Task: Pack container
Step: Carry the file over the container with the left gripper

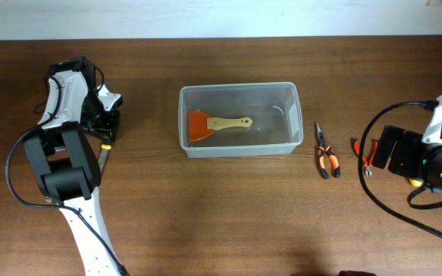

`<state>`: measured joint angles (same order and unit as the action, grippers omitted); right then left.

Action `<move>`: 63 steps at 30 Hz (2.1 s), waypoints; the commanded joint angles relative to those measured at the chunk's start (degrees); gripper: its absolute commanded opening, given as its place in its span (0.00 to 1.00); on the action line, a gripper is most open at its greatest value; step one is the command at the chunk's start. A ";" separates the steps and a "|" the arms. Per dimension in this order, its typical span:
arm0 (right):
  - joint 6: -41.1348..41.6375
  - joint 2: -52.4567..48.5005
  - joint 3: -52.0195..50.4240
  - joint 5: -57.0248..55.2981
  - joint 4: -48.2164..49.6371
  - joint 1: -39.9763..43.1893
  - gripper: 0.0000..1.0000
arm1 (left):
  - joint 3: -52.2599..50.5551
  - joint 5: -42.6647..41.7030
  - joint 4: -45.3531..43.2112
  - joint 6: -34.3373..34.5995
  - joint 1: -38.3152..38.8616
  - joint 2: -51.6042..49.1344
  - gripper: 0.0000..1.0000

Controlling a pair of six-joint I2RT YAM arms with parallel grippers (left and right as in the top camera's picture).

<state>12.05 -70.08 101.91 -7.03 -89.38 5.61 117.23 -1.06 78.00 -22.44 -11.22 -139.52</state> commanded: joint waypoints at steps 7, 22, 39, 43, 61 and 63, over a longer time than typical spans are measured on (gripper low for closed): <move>0.48 -0.15 0.37 0.37 0.02 0.48 0.99 | 14.36 -0.42 9.84 2.27 0.90 0.72 0.02; 0.48 -0.15 0.37 0.37 0.22 0.48 0.99 | 51.63 -0.48 15.52 2.19 20.59 9.33 0.02; 0.48 -0.15 0.37 0.37 0.22 0.46 0.99 | 39.74 1.86 9.22 -12.46 46.01 8.94 0.02; 0.48 -0.15 0.37 0.39 0.15 0.46 0.99 | 29.99 7.58 3.80 -13.81 47.60 8.94 0.01; 0.48 -0.15 0.37 1.01 0.00 0.46 0.99 | 0.72 10.49 -17.79 -20.57 47.52 9.57 0.06; 0.48 -0.15 0.37 1.01 0.00 0.46 0.99 | 2.49 10.34 -17.77 -16.46 47.34 10.51 0.12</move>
<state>12.05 -70.11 101.91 -6.37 -89.41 5.61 117.19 8.73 60.42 -44.23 36.58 -130.41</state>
